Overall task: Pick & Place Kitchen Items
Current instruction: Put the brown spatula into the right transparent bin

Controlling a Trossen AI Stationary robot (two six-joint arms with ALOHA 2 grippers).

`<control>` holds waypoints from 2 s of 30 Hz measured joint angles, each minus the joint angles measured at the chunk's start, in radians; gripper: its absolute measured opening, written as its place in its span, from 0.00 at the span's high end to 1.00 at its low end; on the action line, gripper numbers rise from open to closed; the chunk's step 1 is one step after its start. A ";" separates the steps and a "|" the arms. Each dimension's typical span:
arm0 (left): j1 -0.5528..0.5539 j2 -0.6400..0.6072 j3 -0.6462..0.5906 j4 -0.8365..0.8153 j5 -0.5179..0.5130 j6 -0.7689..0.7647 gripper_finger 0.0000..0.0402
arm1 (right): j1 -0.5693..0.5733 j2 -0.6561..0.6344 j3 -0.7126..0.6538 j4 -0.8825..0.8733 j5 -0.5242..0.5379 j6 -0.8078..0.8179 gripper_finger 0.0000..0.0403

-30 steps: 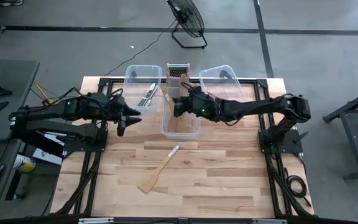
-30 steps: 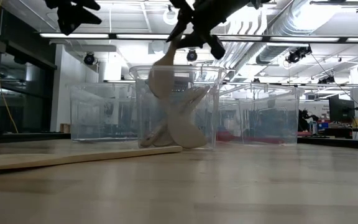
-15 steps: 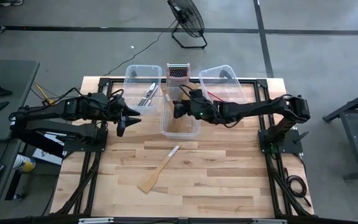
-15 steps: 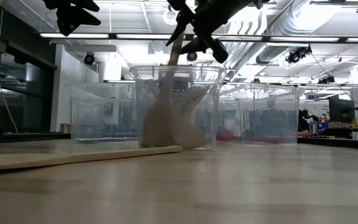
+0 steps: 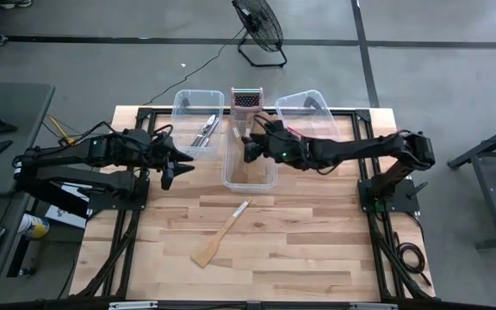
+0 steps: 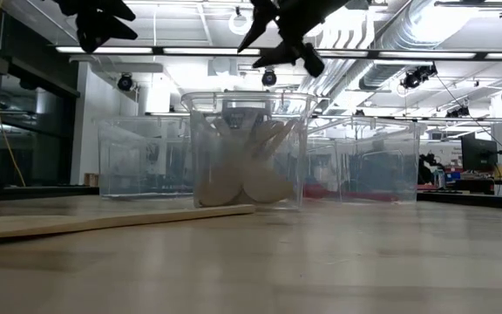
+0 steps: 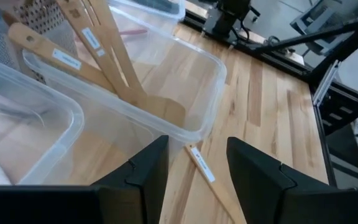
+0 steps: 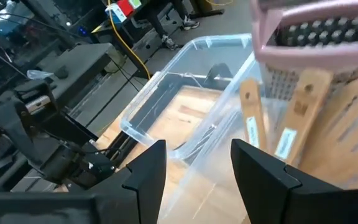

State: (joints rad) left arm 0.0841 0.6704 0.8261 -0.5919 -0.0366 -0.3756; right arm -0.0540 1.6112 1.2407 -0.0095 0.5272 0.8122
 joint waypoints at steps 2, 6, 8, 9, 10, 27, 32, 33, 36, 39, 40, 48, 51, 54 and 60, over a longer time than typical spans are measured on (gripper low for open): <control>0.000 0.001 0.000 -0.013 0.009 0.000 0.60 | 0.000 -0.026 0.000 -0.015 0.003 -0.029 0.57; 0.000 0.002 0.000 -0.022 0.034 -0.022 0.60 | 0.000 -0.097 0.000 -0.072 -0.002 -0.106 0.57; 0.000 0.003 0.000 -0.023 0.045 -0.024 0.60 | -0.001 -0.142 0.000 -0.118 -0.001 -0.140 0.57; 0.000 0.009 0.000 -0.024 0.048 -0.031 0.60 | -0.001 -0.167 0.000 -0.152 0.001 -0.158 0.57; 0.000 0.015 0.000 -0.024 0.049 -0.038 0.60 | -0.001 -0.188 0.000 -0.180 0.006 -0.170 0.57; -0.074 0.279 0.006 -0.037 0.207 -0.321 0.33 | -0.028 -0.500 0.000 -0.556 0.038 -0.299 0.57; -0.180 0.371 0.028 0.003 0.138 -0.448 0.35 | -0.027 -0.544 0.000 -0.653 0.032 -0.344 0.57; -0.202 0.388 0.035 0.008 0.123 -0.478 0.35 | -0.027 -0.553 0.000 -0.663 0.031 -0.345 0.57; -0.272 0.446 0.066 0.017 0.071 -0.566 0.35 | -0.027 -0.574 0.000 -0.714 0.032 -0.360 0.57; -0.337 0.509 0.102 0.015 0.023 -0.636 0.35 | -0.027 -0.581 0.000 -0.764 0.032 -0.401 0.57; -0.355 0.532 0.112 0.016 0.009 -0.662 0.35 | -0.027 -0.582 0.000 -0.776 0.031 -0.413 0.57; -0.459 0.755 0.238 -0.042 -0.060 -0.792 0.35 | -0.027 -0.586 0.000 -0.834 0.023 -0.436 0.57; -0.475 0.852 0.315 -0.121 -0.064 -0.817 0.35 | -0.027 -0.586 0.000 -0.834 0.021 -0.466 0.57; -0.485 0.952 0.403 -0.233 -0.063 -0.849 0.35 | -0.027 -0.586 0.000 -0.834 0.020 -0.477 0.57; -0.485 1.126 0.565 -0.346 -0.056 -0.863 0.35 | -0.027 -0.585 0.000 -0.834 0.020 -0.502 0.57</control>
State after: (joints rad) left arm -0.4005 1.7964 1.3908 -0.9379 -0.0929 -1.2388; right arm -0.0811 1.0260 1.2404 -0.8435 0.5472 0.3106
